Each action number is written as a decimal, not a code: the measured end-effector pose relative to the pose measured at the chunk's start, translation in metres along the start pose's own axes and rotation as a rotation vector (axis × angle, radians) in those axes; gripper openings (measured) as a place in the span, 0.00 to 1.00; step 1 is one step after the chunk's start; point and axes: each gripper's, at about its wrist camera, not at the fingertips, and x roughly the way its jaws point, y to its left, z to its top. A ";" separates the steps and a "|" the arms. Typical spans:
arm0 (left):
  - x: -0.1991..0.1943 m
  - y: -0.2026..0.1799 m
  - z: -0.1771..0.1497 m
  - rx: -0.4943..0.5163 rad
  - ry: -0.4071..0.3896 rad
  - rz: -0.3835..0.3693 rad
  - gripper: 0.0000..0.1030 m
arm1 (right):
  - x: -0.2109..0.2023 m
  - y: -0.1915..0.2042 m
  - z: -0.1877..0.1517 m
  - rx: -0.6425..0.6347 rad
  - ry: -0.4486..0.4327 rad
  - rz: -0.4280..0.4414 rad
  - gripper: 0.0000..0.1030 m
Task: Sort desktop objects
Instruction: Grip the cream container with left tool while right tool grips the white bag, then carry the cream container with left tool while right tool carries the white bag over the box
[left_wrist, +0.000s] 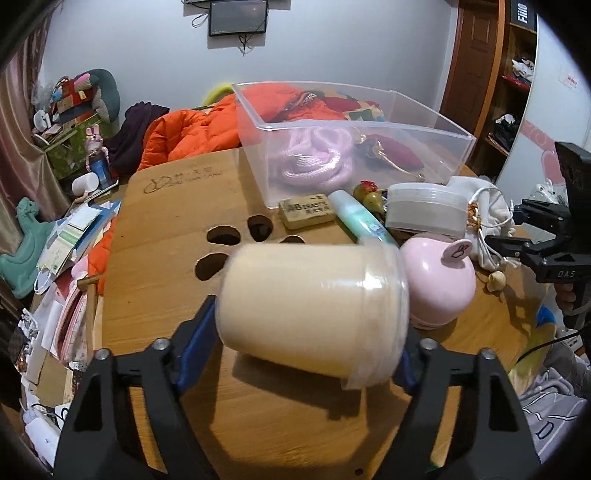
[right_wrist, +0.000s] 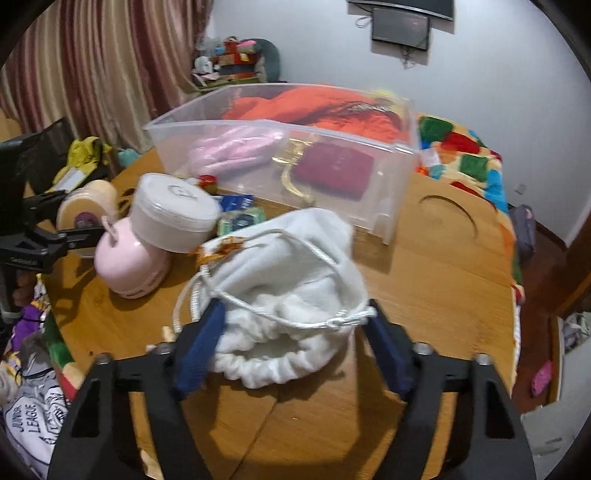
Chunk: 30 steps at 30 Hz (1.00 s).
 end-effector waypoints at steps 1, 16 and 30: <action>0.001 -0.002 0.000 0.007 0.001 -0.001 0.65 | 0.000 0.003 0.000 -0.010 -0.001 0.009 0.52; -0.014 -0.009 0.009 -0.030 -0.094 0.067 0.64 | -0.032 0.000 0.006 -0.008 -0.084 -0.081 0.12; -0.031 -0.007 0.024 -0.073 -0.152 0.068 0.64 | -0.063 0.016 0.026 -0.127 -0.222 -0.262 0.11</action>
